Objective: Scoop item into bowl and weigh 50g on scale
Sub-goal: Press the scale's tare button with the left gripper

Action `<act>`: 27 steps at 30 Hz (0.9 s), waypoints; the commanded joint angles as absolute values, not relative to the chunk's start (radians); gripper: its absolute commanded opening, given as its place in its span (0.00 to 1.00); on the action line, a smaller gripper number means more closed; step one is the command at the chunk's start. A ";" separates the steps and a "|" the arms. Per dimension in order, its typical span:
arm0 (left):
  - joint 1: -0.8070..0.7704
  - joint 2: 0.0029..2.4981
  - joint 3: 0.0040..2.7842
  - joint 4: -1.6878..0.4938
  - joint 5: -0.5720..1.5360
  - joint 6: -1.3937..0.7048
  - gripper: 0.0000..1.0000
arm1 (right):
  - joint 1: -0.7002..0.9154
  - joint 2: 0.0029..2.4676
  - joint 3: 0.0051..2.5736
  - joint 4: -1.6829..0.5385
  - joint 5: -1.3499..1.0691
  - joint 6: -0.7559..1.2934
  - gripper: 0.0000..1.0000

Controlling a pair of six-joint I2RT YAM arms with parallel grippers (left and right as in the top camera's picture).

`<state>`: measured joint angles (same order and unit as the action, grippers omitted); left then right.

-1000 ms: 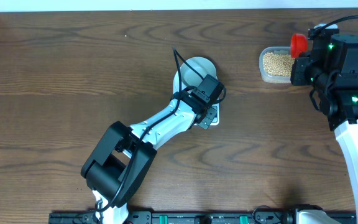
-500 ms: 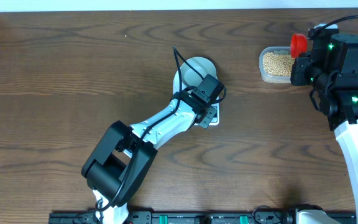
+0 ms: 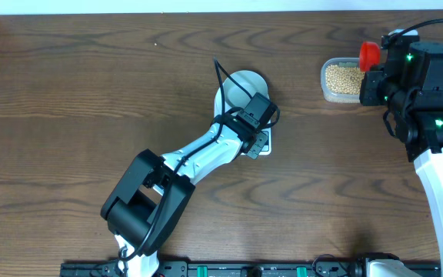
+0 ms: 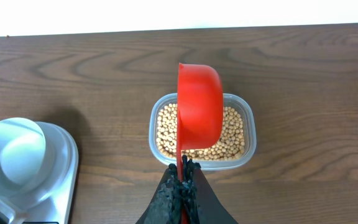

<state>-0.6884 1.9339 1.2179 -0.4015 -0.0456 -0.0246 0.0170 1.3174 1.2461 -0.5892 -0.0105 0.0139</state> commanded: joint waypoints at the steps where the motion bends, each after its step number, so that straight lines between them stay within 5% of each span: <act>1: -0.684 2.002 1.192 -0.401 -0.032 -0.011 0.07 | 0.013 1.314 1.264 -0.587 -0.010 0.006 0.01; 17: -0.684 1.987 1.200 -0.458 -0.105 -0.020 0.07 | 0.013 1.314 1.264 -0.592 -0.010 0.006 0.01; 27: -0.684 1.614 1.230 -0.504 -0.125 -0.019 0.07 | 0.013 1.314 1.264 -0.590 -0.010 0.006 0.01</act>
<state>-0.6872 1.7584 1.2179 -0.4934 -0.0998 -0.0250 0.0170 1.3174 1.2461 -0.5907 -0.0105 0.0139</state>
